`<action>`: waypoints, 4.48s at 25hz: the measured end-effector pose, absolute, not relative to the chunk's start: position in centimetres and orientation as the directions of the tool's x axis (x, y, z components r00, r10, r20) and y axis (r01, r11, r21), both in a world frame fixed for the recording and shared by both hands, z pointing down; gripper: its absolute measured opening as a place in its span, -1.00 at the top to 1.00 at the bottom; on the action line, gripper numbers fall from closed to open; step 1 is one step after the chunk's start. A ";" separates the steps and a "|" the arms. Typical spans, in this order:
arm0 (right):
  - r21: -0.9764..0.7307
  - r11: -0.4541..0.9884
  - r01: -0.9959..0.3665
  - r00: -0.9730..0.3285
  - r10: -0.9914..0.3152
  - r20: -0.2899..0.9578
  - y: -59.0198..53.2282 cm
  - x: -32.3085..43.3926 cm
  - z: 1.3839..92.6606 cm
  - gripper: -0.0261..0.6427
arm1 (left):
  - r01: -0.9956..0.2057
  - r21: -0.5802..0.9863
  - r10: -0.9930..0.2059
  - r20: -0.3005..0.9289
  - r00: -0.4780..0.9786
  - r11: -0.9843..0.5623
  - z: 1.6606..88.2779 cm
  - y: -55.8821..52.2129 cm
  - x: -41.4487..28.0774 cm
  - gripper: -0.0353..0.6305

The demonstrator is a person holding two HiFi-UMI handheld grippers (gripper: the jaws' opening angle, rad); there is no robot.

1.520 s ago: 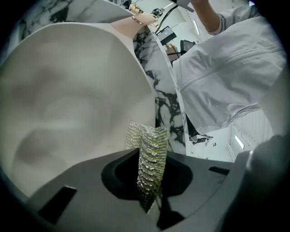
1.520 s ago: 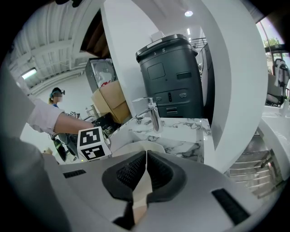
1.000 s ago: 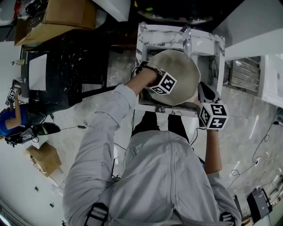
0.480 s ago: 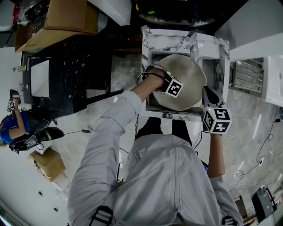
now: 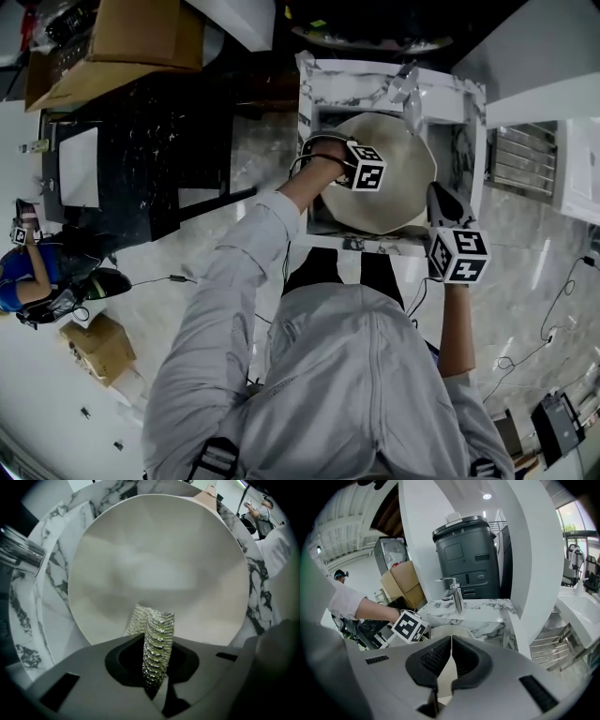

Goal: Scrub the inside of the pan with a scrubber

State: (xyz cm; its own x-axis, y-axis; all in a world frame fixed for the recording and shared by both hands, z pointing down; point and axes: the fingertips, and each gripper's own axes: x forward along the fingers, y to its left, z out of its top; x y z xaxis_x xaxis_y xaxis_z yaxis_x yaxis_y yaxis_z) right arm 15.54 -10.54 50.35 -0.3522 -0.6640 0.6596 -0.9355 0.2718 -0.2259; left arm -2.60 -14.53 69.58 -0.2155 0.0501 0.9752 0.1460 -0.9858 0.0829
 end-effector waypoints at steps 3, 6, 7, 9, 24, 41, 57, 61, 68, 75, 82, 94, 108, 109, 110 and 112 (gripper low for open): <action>-0.231 0.267 -0.936 -0.352 -0.657 0.667 -10.4 15.6 50.7 0.81 | 0.073 0.014 0.003 0.989 -0.149 -0.997 69.8 -16.2 -0.9 0.70; -0.247 0.259 -0.934 -0.358 -0.651 0.670 -10.4 15.8 51.1 0.81 | 0.012 -0.055 -0.056 0.995 -0.082 -0.998 70.1 -17.6 1.0 0.70; -0.245 0.258 -0.934 -0.356 -0.650 0.672 -10.5 15.8 51.3 0.81 | -0.010 -0.074 -0.073 0.996 -0.059 -0.997 70.2 -17.9 1.6 0.70; -0.236 0.262 -0.936 -0.352 -0.650 0.674 -10.6 15.9 51.3 0.81 | -0.049 -0.112 -0.111 0.994 -0.012 -0.993 70.1 -18.6 2.7 0.70; -0.209 0.275 -0.938 -0.342 -0.653 0.675 -11.3 17.0 50.9 0.81 | -0.254 -0.085 -0.160 0.943 0.291 -0.963 69.0 -19.6 9.2 0.70; -0.205 0.240 -0.949 -0.315 -0.665 0.677 -10.5 18.6 51.0 0.81 | -0.085 0.208 0.141 0.860 0.490 -0.974 68.5 -11.7 16.0 0.70; -0.214 0.246 -0.945 -0.325 -0.671 0.667 -11.3 16.6 51.2 0.81 | 0.308 0.561 0.640 0.672 0.372 -0.768 64.7 -0.8 13.1 0.70; -0.214 0.253 -0.944 -0.330 -0.669 0.666 -11.3 16.3 51.1 0.81 | 0.341 0.609 0.695 0.663 0.277 -0.717 64.5 0.5 11.2 0.70; -0.217 0.255 -0.942 -0.333 -0.664 0.669 -11.0 16.3 51.1 0.81 | 0.350 0.696 0.755 0.654 0.052 -0.627 64.8 2.2 6.1 0.70; -0.221 0.262 -0.939 -0.342 -0.660 0.669 -10.9 15.9 51.4 0.81 | 0.311 0.722 0.713 0.681 -0.167 -0.617 65.8 1.5 1.3 0.70; -0.215 0.261 -0.941 -0.336 -0.661 0.670 -11.1 16.2 51.4 0.81 | 0.236 0.697 0.621 0.714 -0.324 -0.678 67.3 -0.4 -1.5 0.70; -0.215 0.251 -0.944 -0.329 -0.661 0.674 -10.8 17.0 51.8 0.81 | 0.081 0.422 0.365 0.854 -0.372 -0.903 71.4 -7.6 -3.7 0.70; -0.221 0.238 -0.946 -0.324 -0.653 0.685 -10.3 17.6 52.7 0.81 | -0.247 0.133 0.128 0.991 0.038 -0.960 74.1 -14.5 2.3 0.70; -0.221 0.236 -0.946 -0.323 -0.651 0.687 -10.2 17.7 52.8 0.81 | -0.269 0.132 0.119 0.991 0.066 -0.954 74.1 -14.8 2.9 0.70; -0.222 0.234 -0.947 -0.322 -0.650 0.689 -10.0 17.9 52.9 0.81 | -0.284 0.131 0.109 0.990 0.090 -0.950 74.1 -15.1 3.4 0.70; -0.222 0.228 -0.948 -0.318 -0.647 0.693 -9.8 18.3 53.1 0.81 | -0.293 0.123 0.089 0.988 0.126 -0.948 74.0 -15.6 4.5 0.70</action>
State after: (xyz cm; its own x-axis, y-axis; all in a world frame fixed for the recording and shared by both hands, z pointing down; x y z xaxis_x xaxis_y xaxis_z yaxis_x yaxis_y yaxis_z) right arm 18.30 -9.80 53.11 -0.3184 -0.6473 0.6926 -0.9479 0.2283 -0.2224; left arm 4.47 -15.59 73.99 0.1263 0.0888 0.9880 -0.2925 -0.9484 0.1226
